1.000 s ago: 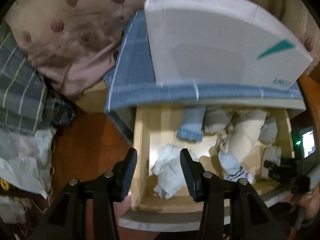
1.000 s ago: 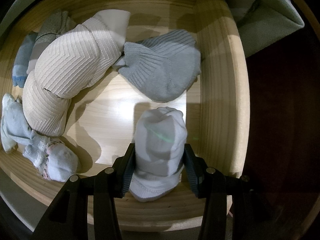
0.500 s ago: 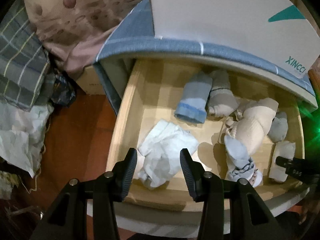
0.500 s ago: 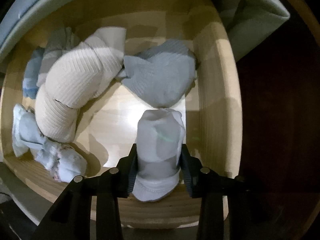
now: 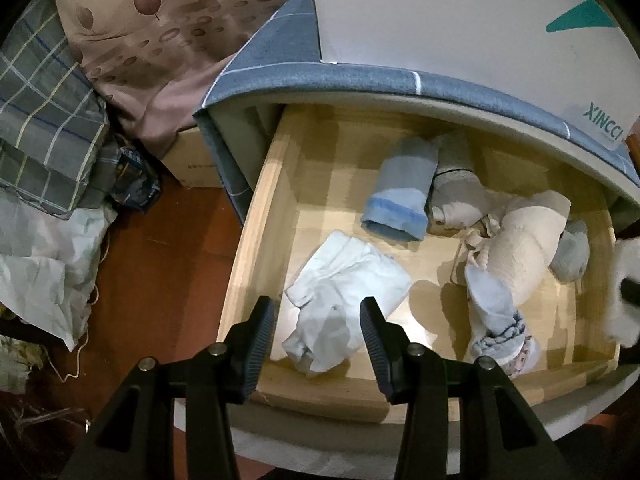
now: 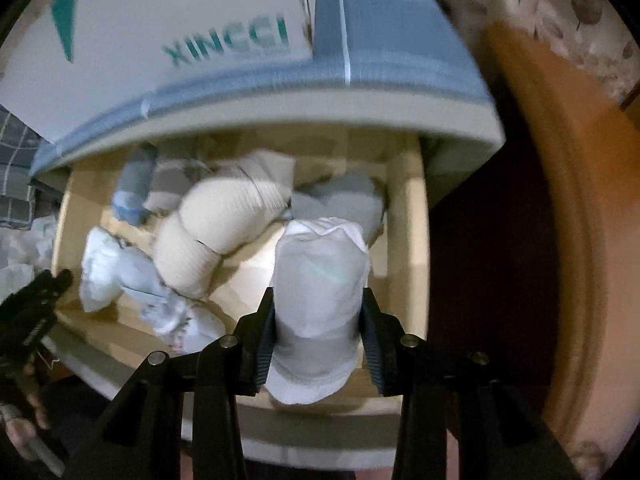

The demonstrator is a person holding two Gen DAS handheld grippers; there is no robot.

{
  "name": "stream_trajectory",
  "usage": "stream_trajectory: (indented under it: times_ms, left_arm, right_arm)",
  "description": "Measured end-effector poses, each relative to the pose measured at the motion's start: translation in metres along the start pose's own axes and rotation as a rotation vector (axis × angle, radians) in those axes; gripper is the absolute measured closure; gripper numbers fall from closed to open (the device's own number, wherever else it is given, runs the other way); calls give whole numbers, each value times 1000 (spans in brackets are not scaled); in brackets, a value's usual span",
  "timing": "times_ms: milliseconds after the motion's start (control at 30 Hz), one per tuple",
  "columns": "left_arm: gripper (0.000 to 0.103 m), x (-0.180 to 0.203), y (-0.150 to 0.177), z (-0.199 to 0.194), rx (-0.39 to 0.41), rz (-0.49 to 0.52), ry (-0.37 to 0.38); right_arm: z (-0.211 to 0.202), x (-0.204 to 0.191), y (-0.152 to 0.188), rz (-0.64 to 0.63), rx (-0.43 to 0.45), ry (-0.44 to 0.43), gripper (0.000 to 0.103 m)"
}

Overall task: Take underwear out of drawer
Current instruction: 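Carry the white rolled sock into the white box and open the right gripper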

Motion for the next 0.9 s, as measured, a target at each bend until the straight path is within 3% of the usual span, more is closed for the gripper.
stream_trajectory:
  times_ms: [200, 533, 700, 900]
  left_arm:
    - [58, -5, 0, 2, -6, -22, 27]
    - [58, -13, 1, 4, -7, -65, 48]
    - [58, -15, 2, 5, -16, -76, 50]
    - [58, -17, 3, 7, -18, -83, 46]
  right_arm:
    - [-56, -5, -22, -25, 59, -34, 67]
    - [-145, -71, -96, -79, 259, -64, 67]
    - [-153, -99, -142, -73, 305, -73, 67]
    - [-126, -120, -187, -68, 270, -39, 67]
Point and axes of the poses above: each gripper's, at about its wrist camera, not at the fingertips, and z roughly the way its jaws point, x to its right, y to its underside, the point moved 4 cm from there along z, roughly the way its jaws point, and after that the axes turned 7 degrees about z, right-handed, at the moved point
